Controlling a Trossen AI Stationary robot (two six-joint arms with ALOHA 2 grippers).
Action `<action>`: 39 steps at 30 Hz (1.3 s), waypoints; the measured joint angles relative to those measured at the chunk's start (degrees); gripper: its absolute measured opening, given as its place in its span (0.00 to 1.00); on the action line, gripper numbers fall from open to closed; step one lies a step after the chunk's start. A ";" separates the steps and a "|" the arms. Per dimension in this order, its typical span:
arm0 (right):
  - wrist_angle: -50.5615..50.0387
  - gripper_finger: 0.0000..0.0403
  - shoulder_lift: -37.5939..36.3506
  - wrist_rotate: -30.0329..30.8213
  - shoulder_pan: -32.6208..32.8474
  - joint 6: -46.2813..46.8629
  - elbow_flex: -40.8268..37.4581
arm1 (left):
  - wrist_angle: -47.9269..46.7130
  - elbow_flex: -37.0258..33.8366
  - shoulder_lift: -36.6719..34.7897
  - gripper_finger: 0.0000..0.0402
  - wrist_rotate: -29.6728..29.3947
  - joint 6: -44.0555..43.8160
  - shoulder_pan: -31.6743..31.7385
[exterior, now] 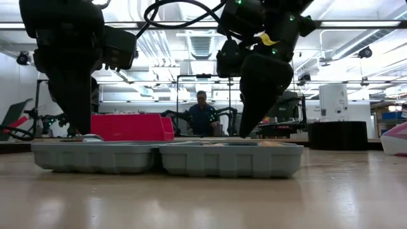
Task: Prefit tool cases
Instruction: Remove the hammer from the gray toolbox
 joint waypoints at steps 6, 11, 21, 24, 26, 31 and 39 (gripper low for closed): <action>0.79 0.28 0.00 0.53 -1.08 -0.40 -1.14 | 0.15 -0.04 1.81 0.52 -0.48 0.45 0.00; 2.88 0.28 0.00 0.57 -1.46 -0.95 -1.75 | 1.33 0.09 4.74 0.52 -0.84 1.91 0.00; 3.39 0.24 -0.04 -0.19 0.33 -0.99 -1.24 | 1.77 -0.06 5.64 0.51 -0.72 1.50 0.00; 3.40 0.24 -0.11 -0.29 1.73 -0.48 -0.69 | 1.73 -0.10 5.64 0.51 -0.51 0.84 0.00; 3.41 0.25 -0.11 -0.28 2.49 -0.22 -0.54 | 1.74 -0.11 5.64 0.51 -0.49 0.51 0.00; 3.43 0.27 0.65 -0.05 1.97 0.02 -0.67 | 1.75 -0.13 5.64 0.50 -0.39 0.38 0.00; 3.83 0.25 1.75 1.44 0.42 -0.44 -0.72 | 2.15 -0.13 5.66 0.51 0.30 -0.43 -0.20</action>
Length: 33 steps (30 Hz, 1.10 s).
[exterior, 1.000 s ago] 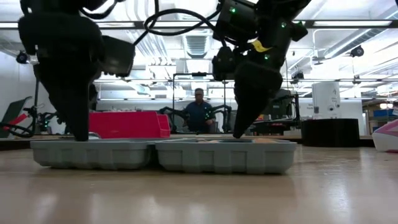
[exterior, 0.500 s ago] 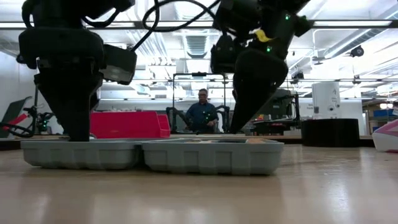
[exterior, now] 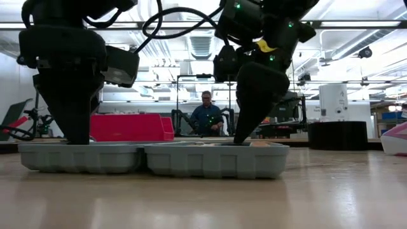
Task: Prefit tool cases
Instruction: Remove the hammer from the gray toolbox
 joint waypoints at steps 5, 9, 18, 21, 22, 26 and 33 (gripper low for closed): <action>0.15 0.23 0.00 0.05 -0.75 -0.63 -0.10 | 0.95 -0.02 0.02 0.50 0.08 0.03 -0.02; 1.59 0.22 0.07 0.11 -1.61 -1.14 -0.44 | 2.71 -0.02 0.02 0.50 0.09 0.30 -0.04; 3.02 0.23 0.54 0.03 -3.01 -2.58 -0.55 | 3.11 -0.02 0.02 0.51 0.05 0.55 -0.04; 3.58 0.22 1.71 0.24 -3.52 -3.01 -0.52 | 3.13 -0.02 0.02 0.51 0.15 0.97 -0.04; 4.15 0.21 2.22 0.23 -3.62 -3.06 -0.50 | 3.17 -0.02 0.02 0.51 0.16 1.03 -0.04; 5.59 0.18 3.43 0.48 -3.66 -3.10 -0.35 | 3.25 -0.02 0.02 0.51 0.36 1.03 -0.37; 5.53 0.09 3.52 1.57 -3.74 -4.57 -0.63 | 3.20 -0.02 0.02 0.51 0.81 1.23 -0.50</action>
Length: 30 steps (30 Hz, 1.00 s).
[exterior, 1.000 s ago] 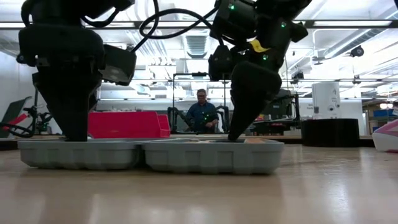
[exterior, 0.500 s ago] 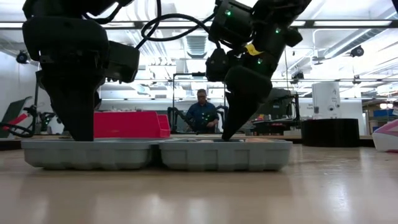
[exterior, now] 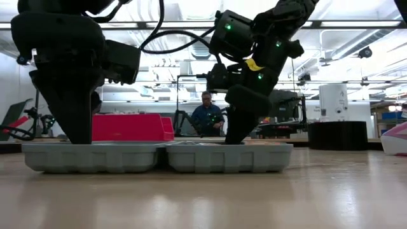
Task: Prefit tool cases
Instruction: Remove the hammer from the gray toolbox
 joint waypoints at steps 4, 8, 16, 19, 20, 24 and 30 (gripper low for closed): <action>0.21 0.01 0.00 0.22 -0.02 0.04 0.00 | 0.07 0.00 0.00 0.51 -0.02 0.03 0.00; 0.41 0.01 -0.26 0.28 -0.04 0.07 0.06 | 0.13 0.00 0.00 0.51 -0.03 0.28 0.00; 0.30 0.00 -3.73 -0.17 1.57 1.07 0.11 | 0.08 0.00 0.00 0.51 -0.04 0.26 0.00; -0.64 0.00 -5.67 -0.66 2.00 1.88 0.13 | 0.07 0.00 0.00 0.51 -0.04 0.17 0.00; -1.02 0.00 -6.42 -0.68 2.03 1.99 0.13 | 0.09 0.02 0.00 0.51 -0.04 0.17 0.02; -3.12 0.00 -8.95 1.06 2.01 2.40 0.18 | -0.10 0.02 0.00 0.51 0.43 0.06 -0.02; -4.75 0.00 -11.88 6.25 1.33 2.60 0.21 | -0.24 0.02 0.00 0.51 0.95 -0.02 -0.19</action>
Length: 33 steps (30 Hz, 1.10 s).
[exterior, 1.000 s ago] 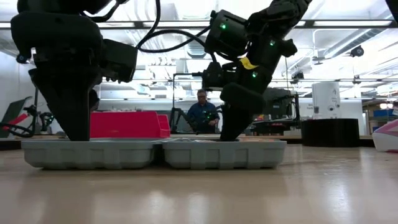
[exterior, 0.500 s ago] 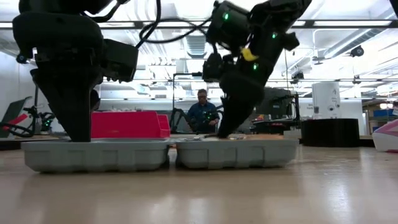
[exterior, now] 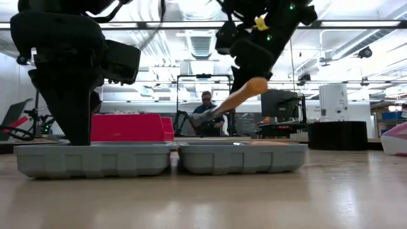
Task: Prefit tool cases
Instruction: Remove the hammer from the gray toolbox
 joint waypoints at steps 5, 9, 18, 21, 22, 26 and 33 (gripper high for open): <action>-3.59 0.00 -1.55 3.77 -1.23 1.28 0.10 | -0.15 0.00 -0.02 0.51 0.85 -0.20 -0.40; -5.92 0.00 -1.87 6.29 -2.61 2.19 0.10 | -0.22 0.00 -0.02 0.51 1.27 -0.22 -0.60; -10.15 0.00 -1.88 10.03 -7.78 2.69 0.10 | -0.43 0.00 -0.02 0.51 1.72 -0.42 -1.43; -11.93 0.00 -2.13 10.27 -10.15 2.67 0.10 | -0.74 0.00 -0.02 0.51 2.05 -0.42 -1.66; -12.35 0.00 -2.15 10.28 -10.95 2.57 0.10 | -0.81 0.00 -0.02 0.51 2.08 -0.42 -1.67; -13.61 0.00 -2.18 10.28 -14.30 1.93 0.10 | -0.84 0.00 -0.02 0.51 2.11 -0.42 -1.67; -16.68 0.00 -3.26 10.35 -19.66 0.65 0.05 | -0.84 0.00 -0.02 0.51 2.10 -0.33 -1.67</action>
